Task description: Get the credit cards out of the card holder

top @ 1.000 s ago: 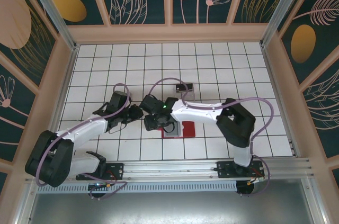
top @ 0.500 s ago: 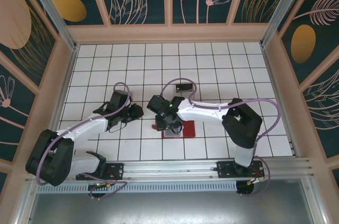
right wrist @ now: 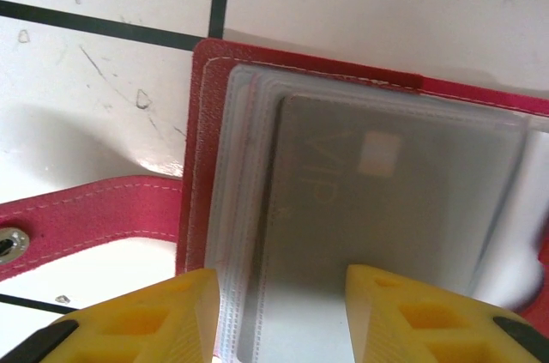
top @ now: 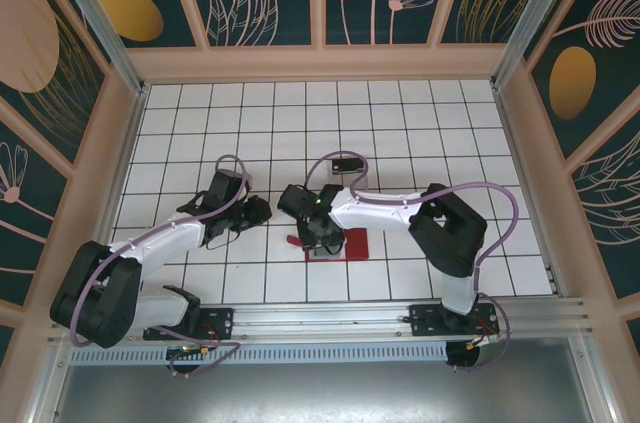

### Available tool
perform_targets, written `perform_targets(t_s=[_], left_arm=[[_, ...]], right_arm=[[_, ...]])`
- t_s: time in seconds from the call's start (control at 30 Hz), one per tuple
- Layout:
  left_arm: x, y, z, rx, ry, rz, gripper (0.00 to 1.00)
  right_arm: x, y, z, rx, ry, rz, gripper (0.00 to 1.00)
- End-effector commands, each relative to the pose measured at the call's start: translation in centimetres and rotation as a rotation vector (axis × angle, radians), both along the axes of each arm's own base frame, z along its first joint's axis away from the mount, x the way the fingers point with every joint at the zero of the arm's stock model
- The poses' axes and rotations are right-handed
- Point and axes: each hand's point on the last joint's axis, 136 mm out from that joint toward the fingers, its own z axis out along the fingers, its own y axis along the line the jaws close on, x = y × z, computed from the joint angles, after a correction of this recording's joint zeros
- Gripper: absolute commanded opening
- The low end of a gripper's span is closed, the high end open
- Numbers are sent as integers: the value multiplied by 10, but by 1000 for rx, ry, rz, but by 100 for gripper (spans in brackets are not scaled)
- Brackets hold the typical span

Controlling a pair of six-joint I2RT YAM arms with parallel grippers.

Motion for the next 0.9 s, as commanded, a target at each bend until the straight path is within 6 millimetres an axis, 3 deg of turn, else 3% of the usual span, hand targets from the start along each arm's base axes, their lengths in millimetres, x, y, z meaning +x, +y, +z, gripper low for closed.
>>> perform_targets(t_s=[0.0, 0.57, 0.87], left_arm=[[11, -5, 11, -14, -39, -15, 21], [8, -4, 10, -15, -34, -18, 21], [6, -10, 19, -16, -49, -59, 22]], right_arm=[[5, -14, 11, -22, -28, -46, 43], [-3, -29, -23, -97, 41, -37, 46], [6, -32, -11, -102, -13, -58, 15]])
